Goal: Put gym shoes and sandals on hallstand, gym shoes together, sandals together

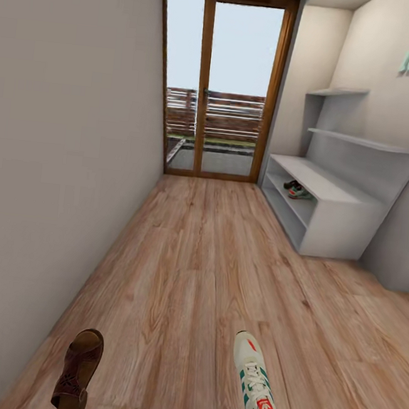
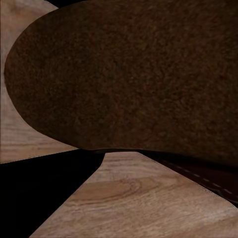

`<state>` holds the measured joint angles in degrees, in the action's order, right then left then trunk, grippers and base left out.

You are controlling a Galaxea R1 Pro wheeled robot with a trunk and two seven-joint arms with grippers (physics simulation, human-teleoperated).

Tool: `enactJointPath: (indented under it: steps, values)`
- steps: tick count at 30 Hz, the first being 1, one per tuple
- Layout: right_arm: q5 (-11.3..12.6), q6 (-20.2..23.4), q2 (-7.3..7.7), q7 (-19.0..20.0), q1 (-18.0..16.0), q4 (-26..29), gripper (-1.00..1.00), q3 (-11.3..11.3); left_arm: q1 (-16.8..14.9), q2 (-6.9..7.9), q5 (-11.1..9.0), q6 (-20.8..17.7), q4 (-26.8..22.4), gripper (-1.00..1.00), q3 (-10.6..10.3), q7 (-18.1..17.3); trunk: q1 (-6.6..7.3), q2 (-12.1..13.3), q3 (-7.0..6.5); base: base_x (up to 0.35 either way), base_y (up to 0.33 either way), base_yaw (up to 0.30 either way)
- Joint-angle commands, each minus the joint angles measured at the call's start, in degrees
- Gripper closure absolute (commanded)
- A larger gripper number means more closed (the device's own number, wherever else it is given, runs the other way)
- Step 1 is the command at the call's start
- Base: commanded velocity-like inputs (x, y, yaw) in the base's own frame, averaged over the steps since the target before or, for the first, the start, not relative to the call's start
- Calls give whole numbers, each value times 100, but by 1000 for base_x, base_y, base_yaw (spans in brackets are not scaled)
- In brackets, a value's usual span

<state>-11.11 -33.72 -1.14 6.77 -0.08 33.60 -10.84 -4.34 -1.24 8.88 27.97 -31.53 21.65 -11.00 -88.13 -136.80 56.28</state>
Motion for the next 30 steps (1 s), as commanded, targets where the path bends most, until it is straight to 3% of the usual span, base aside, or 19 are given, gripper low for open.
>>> enactJointPath:
  steps: [1,30]
  values:
    - [-32,-12,-9,52,-1,7,100,-49,-5,-8,70,18,-2,100,50,-34,-3,-2,4,340,0,0]
    - [-34,-12,-9,52,-1,7,100,-34,-5,-8,70,24,-2,100,42,-34,-3,-2,4,340,0,0]
